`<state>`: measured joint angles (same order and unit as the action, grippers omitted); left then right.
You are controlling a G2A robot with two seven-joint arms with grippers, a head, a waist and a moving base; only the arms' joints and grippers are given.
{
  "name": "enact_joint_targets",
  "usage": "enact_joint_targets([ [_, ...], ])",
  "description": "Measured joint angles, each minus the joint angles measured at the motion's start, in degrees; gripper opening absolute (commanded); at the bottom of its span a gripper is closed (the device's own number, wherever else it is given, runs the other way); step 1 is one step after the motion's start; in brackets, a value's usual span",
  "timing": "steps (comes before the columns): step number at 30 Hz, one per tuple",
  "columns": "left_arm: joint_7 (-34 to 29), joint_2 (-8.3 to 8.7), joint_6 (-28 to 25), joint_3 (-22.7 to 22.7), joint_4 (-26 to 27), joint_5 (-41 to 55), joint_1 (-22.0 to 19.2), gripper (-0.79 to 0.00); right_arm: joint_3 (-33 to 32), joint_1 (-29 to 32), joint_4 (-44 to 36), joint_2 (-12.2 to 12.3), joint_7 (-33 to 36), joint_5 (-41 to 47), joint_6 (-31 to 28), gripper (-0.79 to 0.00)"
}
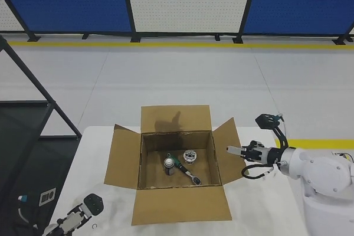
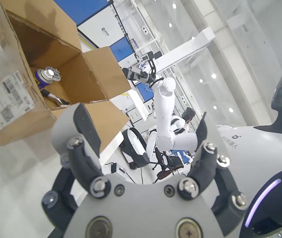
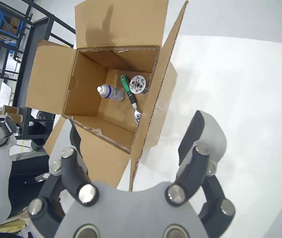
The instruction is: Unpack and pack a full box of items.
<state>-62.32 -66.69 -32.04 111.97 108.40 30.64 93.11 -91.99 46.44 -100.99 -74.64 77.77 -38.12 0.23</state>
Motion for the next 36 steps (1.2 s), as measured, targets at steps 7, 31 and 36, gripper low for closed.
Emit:
enact_joint_targets([
  [7, 0.0, 0.0, 0.0, 0.0, 0.0, 0.0, 0.0, 0.0, 0.5, 0.1, 0.9, 0.8, 0.9, 1.1, 0.2, -0.785],
  [31, 0.0, 0.0, 0.0, 0.0, 0.0, 0.0, 0.0, 0.0, 1.6, 7.1, -7.0, 3.5, 1.4, 3.5, 4.7, 0.0],
  [36, 0.0, 0.0, 0.0, 0.0, 0.0, 0.0, 0.0, 0.0, 1.0, 8.3, -9.1, 3.9, -2.3, 5.7, 3.8, 0.0],
])
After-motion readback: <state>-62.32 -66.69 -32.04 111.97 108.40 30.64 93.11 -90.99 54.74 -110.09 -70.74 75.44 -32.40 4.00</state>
